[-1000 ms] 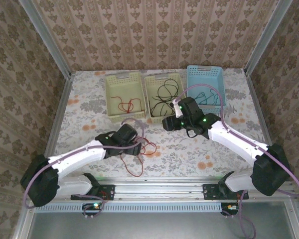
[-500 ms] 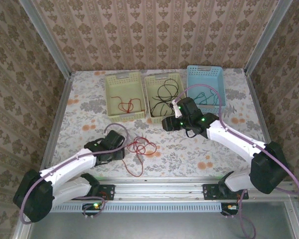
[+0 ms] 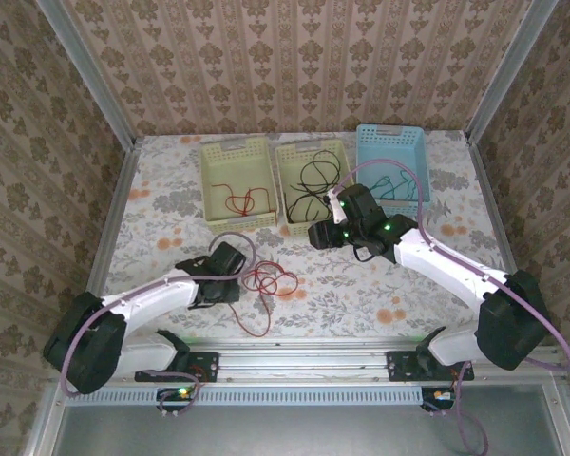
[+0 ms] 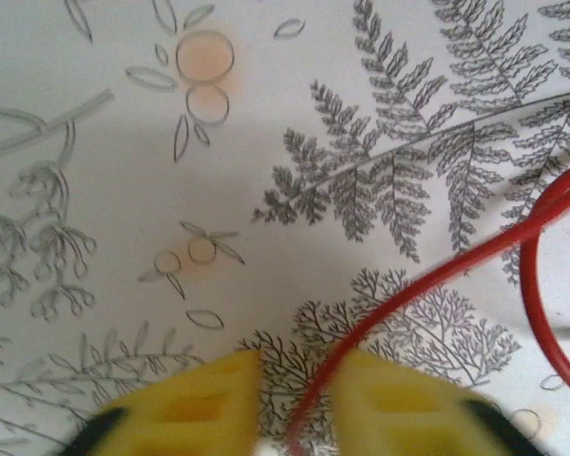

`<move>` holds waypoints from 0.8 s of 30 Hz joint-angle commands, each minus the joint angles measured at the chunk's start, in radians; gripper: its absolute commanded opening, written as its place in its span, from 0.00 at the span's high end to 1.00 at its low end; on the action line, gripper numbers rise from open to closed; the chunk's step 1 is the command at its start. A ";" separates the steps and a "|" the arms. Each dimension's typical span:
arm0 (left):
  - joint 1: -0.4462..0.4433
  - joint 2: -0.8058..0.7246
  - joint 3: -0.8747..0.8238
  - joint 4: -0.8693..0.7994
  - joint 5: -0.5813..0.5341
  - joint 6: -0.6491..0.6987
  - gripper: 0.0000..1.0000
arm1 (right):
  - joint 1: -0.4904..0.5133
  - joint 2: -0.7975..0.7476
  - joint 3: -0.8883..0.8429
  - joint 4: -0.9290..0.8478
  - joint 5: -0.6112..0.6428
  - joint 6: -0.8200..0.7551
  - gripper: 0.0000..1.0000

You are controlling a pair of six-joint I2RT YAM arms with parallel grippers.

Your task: Untangle the cables

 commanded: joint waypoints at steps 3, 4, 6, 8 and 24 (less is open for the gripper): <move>-0.042 -0.009 0.105 -0.040 -0.087 0.029 1.00 | -0.005 -0.023 0.023 0.002 0.035 -0.006 0.33; -0.049 -0.040 0.137 -0.059 -0.100 0.050 1.00 | -0.006 -0.028 0.020 0.005 0.042 -0.004 0.34; -0.052 -0.107 0.198 -0.076 -0.090 0.103 1.00 | -0.006 -0.034 0.014 0.010 0.062 0.000 0.34; -0.049 -0.183 0.262 -0.072 -0.030 0.166 1.00 | -0.011 -0.040 0.007 0.016 0.082 0.009 0.34; 0.078 -0.367 0.676 0.159 0.466 0.355 1.00 | -0.024 -0.070 -0.040 0.092 0.003 0.019 0.34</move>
